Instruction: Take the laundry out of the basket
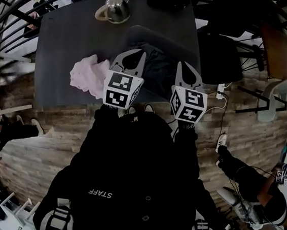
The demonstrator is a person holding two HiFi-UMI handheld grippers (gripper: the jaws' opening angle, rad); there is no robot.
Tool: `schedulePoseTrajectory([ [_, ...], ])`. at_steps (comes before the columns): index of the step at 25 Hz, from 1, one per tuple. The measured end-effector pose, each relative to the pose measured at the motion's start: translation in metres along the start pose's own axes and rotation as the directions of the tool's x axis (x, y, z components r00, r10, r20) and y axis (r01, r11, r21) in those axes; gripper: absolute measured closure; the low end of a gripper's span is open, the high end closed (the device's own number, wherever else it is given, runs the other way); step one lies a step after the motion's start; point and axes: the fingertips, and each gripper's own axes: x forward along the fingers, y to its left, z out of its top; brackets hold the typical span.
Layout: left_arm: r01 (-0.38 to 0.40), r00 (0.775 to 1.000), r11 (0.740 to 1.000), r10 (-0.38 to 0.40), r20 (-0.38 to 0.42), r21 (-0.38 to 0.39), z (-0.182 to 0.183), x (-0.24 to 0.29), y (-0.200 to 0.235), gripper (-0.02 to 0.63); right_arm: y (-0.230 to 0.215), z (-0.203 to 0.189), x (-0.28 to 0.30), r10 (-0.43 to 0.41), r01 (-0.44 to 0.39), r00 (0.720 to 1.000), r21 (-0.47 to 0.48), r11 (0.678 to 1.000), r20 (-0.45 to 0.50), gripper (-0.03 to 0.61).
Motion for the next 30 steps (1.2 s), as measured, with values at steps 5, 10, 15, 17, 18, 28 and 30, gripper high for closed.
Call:
schedulePoseTrajectory([
  [5,0.025,0.989,1.000,-0.026,-0.146,-0.013,-0.034,0.037,0.004,0.615,-0.006,-0.034,0.028,-0.003,0.009,0.994,0.054,0.999,-0.111,0.563],
  [10,0.073,0.958,0.997,-0.077,-0.276,-0.025,-0.065,0.076,0.007,0.615,-0.016,-0.057,0.059,0.010,0.009,0.978,0.089,0.996,-0.210,0.563],
  [15,0.163,0.915,0.986,-0.134,-0.381,0.044,-0.096,0.111,0.003,0.615,-0.026,-0.086,0.082,0.037,-0.005,0.958,0.114,0.993,-0.283,0.563],
  [17,0.233,0.889,0.967,-0.171,-0.424,0.099,-0.108,0.122,0.000,0.615,-0.026,-0.096,0.090,0.048,-0.012,0.952,0.119,0.993,-0.302,0.563],
  [18,0.266,0.877,0.956,-0.186,-0.442,0.125,-0.113,0.125,-0.002,0.615,-0.026,-0.101,0.092,0.052,-0.014,0.949,0.122,0.992,-0.311,0.563],
  [28,0.528,0.752,0.791,-0.266,-0.603,0.309,-0.162,0.160,-0.023,0.501,-0.027,-0.127,0.106,0.086,-0.023,0.929,0.177,0.984,-0.359,0.563],
  [30,0.600,0.713,0.721,-0.287,-0.640,0.346,-0.177,0.165,-0.030,0.450,-0.029,-0.131,0.107,0.087,-0.020,0.928,0.184,0.983,-0.363,0.563],
])
